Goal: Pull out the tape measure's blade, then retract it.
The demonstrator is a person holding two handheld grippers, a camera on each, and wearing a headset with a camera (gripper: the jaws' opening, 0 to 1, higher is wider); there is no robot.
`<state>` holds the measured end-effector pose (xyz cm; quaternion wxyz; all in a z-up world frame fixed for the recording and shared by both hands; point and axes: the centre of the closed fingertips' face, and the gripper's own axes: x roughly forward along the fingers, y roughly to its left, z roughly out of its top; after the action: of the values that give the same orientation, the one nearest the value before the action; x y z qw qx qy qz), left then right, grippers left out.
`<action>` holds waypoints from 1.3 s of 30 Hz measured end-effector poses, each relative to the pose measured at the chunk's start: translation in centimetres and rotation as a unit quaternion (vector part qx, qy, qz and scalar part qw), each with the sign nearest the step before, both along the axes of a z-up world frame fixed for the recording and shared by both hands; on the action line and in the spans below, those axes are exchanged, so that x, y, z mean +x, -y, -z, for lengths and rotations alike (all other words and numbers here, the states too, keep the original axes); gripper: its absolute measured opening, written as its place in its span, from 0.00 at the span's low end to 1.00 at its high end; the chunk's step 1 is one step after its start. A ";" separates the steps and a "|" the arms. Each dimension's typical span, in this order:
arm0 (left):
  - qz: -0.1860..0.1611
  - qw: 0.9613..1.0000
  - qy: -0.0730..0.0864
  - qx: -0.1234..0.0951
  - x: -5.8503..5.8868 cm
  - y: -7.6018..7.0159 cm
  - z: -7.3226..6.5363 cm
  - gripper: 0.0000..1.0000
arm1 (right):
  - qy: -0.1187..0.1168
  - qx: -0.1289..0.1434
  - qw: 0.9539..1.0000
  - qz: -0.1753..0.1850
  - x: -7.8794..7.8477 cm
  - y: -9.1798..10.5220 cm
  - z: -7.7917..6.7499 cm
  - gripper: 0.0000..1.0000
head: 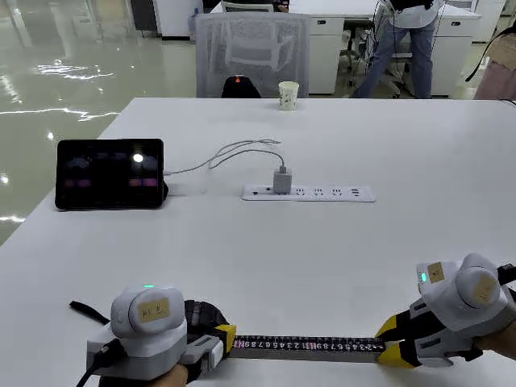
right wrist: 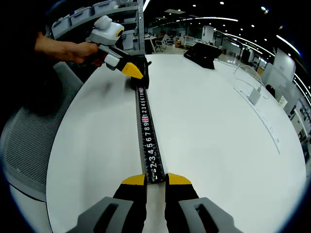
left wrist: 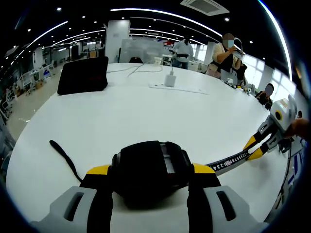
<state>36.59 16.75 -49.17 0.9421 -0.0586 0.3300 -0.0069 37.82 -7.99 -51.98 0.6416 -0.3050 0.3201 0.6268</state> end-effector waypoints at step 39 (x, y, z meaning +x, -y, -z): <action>0.001 1.000 0.001 -0.006 0.0 -0.1 0.0 0.57 | -0.002 0.011 1.000 -0.004 -0.3 -2.6 0.0 0.10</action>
<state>36.54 16.85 -49.13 0.9422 -0.0635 0.3289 -0.0096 37.55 -5.41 -52.01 0.6419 -0.2984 0.3133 0.6330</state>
